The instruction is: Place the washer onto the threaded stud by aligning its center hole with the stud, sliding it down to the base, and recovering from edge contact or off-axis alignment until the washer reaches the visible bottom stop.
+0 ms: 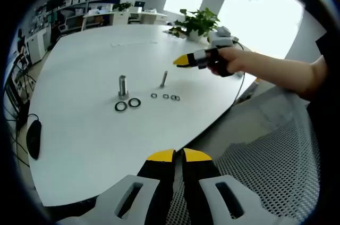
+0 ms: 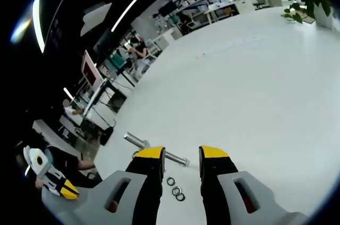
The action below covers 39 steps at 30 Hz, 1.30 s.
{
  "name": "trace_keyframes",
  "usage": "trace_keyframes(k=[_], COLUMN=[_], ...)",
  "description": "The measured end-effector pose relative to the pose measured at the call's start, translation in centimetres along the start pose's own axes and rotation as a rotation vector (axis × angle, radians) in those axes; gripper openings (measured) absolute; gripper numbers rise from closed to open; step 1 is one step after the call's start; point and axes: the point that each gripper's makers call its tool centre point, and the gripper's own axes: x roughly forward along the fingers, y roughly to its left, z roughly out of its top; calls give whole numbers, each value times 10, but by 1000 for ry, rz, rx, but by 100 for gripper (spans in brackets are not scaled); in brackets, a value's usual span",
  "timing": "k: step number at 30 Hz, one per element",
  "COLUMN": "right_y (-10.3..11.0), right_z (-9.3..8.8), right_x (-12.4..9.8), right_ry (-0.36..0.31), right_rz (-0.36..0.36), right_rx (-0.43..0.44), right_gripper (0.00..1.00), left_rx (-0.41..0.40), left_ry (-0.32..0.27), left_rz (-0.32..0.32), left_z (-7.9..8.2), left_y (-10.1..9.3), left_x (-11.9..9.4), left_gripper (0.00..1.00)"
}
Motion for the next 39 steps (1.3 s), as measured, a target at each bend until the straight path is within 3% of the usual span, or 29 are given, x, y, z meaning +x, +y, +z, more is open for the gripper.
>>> trace_keyframes(k=[11,35,39], right_y=[-7,-1,2], right_z=[3,-1,-4], right_x=[0,1,4], right_ry=[2,14,56], right_rz=[-6,-1,-1], right_rx=[0,-17,-137], right_gripper=[28,28,29], left_rx=[1,-4,-6], left_ry=[1,5,10], left_rz=[1,6,4], left_z=[0,0,-1], left_y=[0,1,0], left_x=[0,0,0], left_gripper=[2,2,2])
